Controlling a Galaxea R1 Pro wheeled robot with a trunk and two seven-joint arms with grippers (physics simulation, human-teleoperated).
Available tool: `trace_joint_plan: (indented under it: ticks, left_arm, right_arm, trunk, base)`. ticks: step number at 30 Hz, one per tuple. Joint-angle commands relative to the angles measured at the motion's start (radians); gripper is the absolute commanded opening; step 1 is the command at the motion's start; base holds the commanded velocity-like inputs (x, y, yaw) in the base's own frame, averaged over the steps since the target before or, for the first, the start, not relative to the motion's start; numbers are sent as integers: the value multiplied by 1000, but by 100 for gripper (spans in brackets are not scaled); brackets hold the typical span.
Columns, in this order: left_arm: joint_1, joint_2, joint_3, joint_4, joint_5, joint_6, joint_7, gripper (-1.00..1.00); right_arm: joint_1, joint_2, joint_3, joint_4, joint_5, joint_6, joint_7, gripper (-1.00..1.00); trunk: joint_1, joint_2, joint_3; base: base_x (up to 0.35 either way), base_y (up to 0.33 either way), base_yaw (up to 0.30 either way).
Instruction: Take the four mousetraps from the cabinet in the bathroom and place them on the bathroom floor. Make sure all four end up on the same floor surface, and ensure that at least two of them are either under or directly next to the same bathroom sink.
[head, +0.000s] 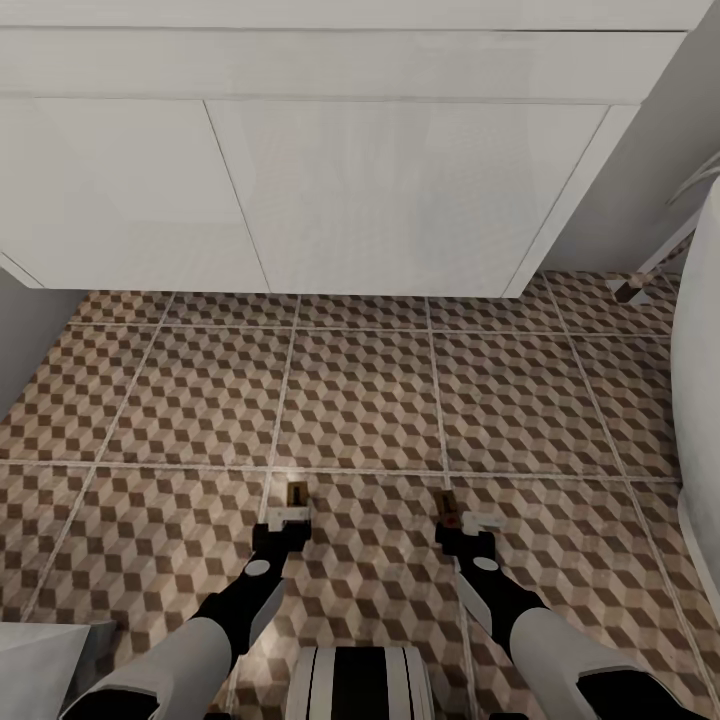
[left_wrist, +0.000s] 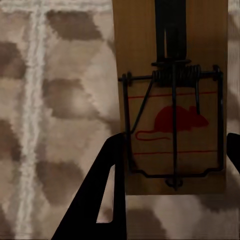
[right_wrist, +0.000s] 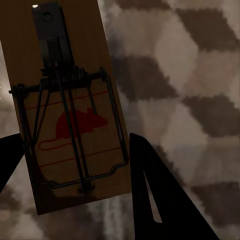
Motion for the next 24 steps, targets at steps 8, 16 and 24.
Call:
trace_joint_plan:
  ticks: [8, 16, 24]
  left_arm:
    - [-61, 54, -5, 0, 7, 141, -82, -100]
    - [-82, 76, -6, -14, -3, 169, -107, -100]
    - [-83, 41, -2, -16, 3, 175, -91, -100]
  right_arm:
    - [-1, 1, 9, 1, -14, -4, -9, -100]
    - [-1, 4, 13, 1, -15, -3, -11, -100]
    - [-1, 1, 10, 1, -15, -1, -12, -100]
  trunk:
    - [0, 0, -1]
    - [0, 0, -1]
    - [0, 0, -1]
  base:
    - [0, 0, 0]
    - [0, 0, 0]
    - [0, 0, 0]
